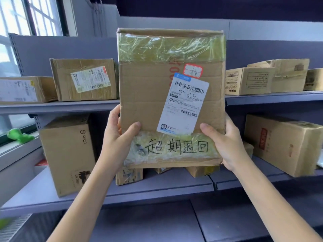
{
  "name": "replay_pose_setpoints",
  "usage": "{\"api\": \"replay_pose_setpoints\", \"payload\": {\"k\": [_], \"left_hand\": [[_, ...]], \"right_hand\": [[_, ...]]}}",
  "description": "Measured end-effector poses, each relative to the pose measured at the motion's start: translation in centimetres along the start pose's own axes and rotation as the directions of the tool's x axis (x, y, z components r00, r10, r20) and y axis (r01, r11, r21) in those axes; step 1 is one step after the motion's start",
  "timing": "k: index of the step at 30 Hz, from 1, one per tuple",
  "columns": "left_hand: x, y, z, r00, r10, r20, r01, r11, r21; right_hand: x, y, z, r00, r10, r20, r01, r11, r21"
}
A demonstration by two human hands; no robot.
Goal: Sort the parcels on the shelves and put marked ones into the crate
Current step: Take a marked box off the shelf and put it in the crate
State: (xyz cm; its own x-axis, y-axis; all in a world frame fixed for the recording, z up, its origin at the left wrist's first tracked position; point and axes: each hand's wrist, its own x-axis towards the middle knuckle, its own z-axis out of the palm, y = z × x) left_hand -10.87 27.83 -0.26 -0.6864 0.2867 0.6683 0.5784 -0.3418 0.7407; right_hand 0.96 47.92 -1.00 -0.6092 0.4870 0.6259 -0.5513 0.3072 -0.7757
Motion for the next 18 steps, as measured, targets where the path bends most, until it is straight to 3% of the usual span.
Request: {"api": "replay_pose_setpoints", "payload": {"k": [7,18], "left_hand": [[-7.2,0.9,4.9,0.998,-0.026,-0.063,0.030,0.998,0.063],[-17.1,1.6,9.4,0.971,-0.228,-0.068,0.237,0.952,0.194]], "right_hand": [[-4.4,-0.2,-6.1,0.999,0.028,0.042,-0.026,0.999,-0.032],[-13.3,-0.2,-12.9,0.969,0.246,0.032,-0.243,0.967,-0.077]]}}
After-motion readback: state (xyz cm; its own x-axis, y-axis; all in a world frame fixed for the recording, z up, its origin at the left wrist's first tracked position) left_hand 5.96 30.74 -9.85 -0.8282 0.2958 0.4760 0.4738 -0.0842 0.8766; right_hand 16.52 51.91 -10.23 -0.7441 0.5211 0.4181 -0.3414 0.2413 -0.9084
